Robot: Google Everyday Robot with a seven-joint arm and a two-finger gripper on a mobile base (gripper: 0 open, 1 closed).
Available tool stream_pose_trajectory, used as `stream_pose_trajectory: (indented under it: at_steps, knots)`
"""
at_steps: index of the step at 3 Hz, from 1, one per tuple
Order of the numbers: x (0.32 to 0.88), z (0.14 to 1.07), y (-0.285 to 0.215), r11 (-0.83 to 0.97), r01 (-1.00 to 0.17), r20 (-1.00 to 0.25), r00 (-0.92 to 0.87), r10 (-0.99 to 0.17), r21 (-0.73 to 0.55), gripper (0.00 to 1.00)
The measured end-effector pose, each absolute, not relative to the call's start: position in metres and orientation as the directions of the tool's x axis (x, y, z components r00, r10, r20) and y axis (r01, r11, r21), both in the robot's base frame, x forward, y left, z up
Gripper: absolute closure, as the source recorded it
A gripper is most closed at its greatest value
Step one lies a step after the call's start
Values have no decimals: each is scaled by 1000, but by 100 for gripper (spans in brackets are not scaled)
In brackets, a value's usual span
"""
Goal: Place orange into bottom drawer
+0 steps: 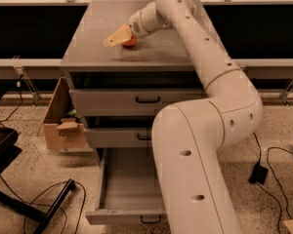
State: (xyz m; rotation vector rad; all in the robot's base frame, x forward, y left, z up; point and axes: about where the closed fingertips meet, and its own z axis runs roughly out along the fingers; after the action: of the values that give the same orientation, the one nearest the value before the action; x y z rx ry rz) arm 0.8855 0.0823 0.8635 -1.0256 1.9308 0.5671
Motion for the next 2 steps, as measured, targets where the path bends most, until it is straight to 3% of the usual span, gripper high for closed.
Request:
stream_pose_trajectory:
  at_steps: [2]
  knots:
    - [885,863,82,560,-829,-847,-298,-441,0,42]
